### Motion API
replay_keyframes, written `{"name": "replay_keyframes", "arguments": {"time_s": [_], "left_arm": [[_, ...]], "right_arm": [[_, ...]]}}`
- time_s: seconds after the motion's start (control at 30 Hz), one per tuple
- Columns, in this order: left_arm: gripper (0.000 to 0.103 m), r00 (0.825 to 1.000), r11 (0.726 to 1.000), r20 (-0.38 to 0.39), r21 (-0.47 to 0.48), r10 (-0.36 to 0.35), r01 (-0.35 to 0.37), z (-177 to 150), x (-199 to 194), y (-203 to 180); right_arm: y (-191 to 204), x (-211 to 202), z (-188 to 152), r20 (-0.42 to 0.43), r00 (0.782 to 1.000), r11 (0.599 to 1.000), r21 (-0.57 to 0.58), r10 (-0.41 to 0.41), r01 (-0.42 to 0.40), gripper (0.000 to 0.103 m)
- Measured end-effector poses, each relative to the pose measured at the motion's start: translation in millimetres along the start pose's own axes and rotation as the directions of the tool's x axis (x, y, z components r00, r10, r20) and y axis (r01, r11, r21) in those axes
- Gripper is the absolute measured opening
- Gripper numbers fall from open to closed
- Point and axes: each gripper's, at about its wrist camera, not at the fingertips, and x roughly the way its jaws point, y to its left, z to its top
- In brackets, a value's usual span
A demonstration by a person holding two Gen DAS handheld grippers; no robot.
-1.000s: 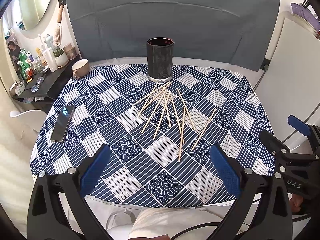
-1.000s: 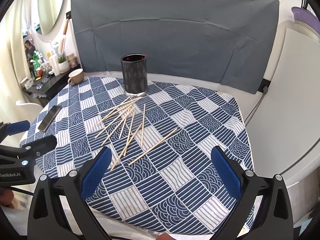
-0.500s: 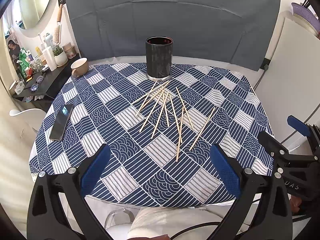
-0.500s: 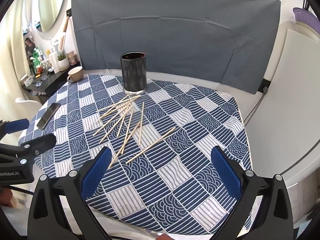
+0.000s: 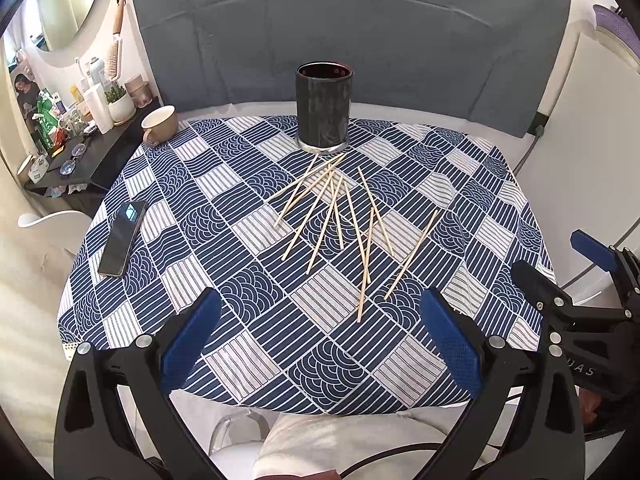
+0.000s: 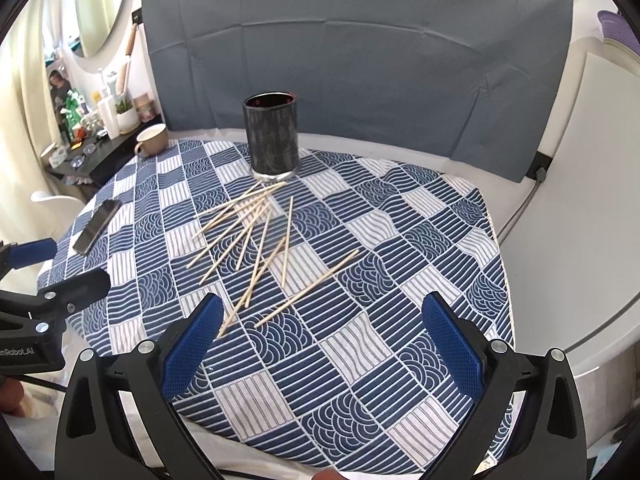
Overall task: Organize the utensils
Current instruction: 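Lower the left tool toward the wooden sticks while the right tool also descends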
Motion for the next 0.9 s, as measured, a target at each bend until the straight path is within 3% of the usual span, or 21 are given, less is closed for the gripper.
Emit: {"name": "replay_keyframes", "arguments": {"time_s": [0.37, 0.9], "left_arm": [[0.097, 0.997, 1.0, -0.071, -0.016, -0.003, 0.001, 6.3, 20.7, 11.1], [0.097, 0.984, 0.999, -0.177, -0.013, -0.037, 0.035, 28.9, 64.9, 25.5]], "right_arm": [[5.5, 28.7, 7.3, -0.083, 0.996, 0.999, 0.018, 0.031, -0.029, 0.095], [5.0, 76.9, 23.5, -0.226, 0.974, 0.998, 0.064, 0.005, 0.009, 0.095]]}}
